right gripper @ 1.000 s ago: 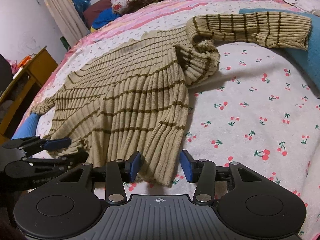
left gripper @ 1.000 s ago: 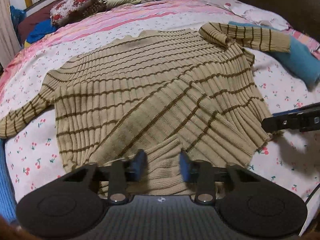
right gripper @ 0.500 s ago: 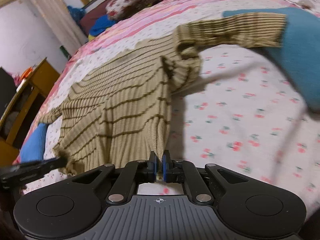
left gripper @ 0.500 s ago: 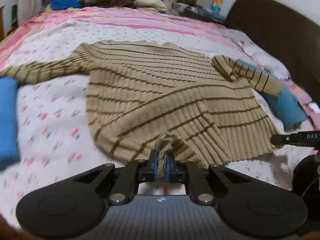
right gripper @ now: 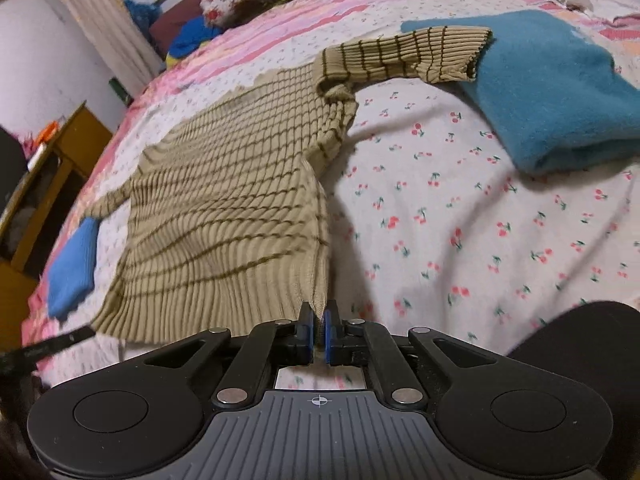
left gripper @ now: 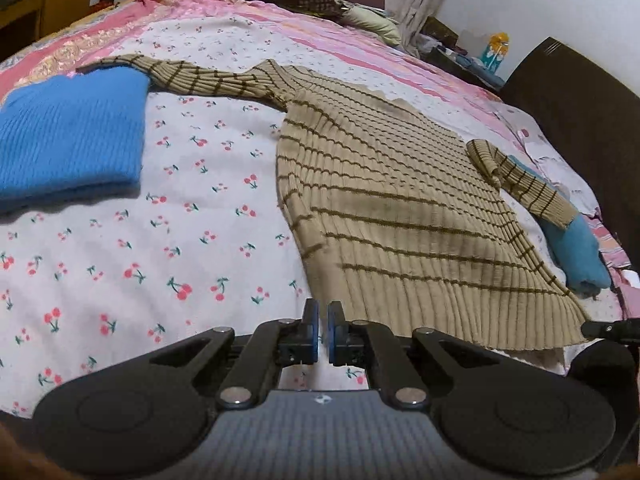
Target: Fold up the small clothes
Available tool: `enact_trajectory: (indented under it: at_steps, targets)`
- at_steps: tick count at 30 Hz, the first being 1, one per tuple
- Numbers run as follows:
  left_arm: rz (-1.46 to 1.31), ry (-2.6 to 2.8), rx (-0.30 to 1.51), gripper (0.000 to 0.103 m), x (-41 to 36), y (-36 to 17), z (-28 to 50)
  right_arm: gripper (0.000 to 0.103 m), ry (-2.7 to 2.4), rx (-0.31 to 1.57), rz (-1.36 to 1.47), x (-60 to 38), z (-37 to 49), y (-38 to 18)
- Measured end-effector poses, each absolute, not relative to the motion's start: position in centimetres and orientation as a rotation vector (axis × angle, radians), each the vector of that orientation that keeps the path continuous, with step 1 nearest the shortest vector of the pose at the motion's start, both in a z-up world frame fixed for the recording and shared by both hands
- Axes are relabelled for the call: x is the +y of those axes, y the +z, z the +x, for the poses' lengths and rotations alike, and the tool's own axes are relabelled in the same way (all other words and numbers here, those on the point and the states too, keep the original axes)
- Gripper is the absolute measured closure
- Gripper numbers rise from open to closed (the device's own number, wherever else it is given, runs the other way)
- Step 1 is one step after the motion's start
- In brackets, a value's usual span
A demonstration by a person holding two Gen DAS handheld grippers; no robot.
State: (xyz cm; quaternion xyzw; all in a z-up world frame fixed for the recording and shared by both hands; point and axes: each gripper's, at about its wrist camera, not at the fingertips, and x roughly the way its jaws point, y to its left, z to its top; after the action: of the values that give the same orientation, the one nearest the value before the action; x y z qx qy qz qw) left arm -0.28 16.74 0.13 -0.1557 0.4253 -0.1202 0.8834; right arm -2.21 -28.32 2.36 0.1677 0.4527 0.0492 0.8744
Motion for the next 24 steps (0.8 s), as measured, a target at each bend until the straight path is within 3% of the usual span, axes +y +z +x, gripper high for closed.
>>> enact_trajectory:
  at_steps: [5, 10, 16, 20, 21, 22, 24]
  targets:
    - [-0.343, -0.244, 0.887, 0.089, 16.4, 0.1, 0.2, 0.096, 0.026, 0.984, 0.282, -28.1, -2.3, 1.5]
    - [-0.271, -0.184, 0.856, 0.066, 15.6, -0.1, 0.4, 0.091, 0.01, 0.946, 0.22, -27.2, -2.9, 2.0]
    - [-0.206, -0.16, 0.9, 0.06, 13.5, -2.6, 2.9, 0.09, 0.003, 0.909, 0.226, -27.0, -2.5, 2.2]
    - [-0.187, -0.14, 0.91, 0.061, 12.9, -3.4, 3.4, 0.081, 0.04, 0.893, 0.25, -26.0, -1.5, 1.4]
    - [-0.184, -0.145, 0.907, 0.07, 12.8, -3.3, 3.3, 0.079, 0.046, 0.9, 0.25, -25.7, -1.1, 1.0]
    - [-0.199, -0.162, 0.909, 0.087, 12.9, -3.2, 3.3, 0.077, 0.05, 0.905, 0.251, -25.4, -0.8, 0.6]
    - [-0.267, -0.183, 0.917, 0.088, 13.6, -3.3, 3.1, 0.072, 0.049, 0.928, 0.259, -25.1, -0.1, -0.3]
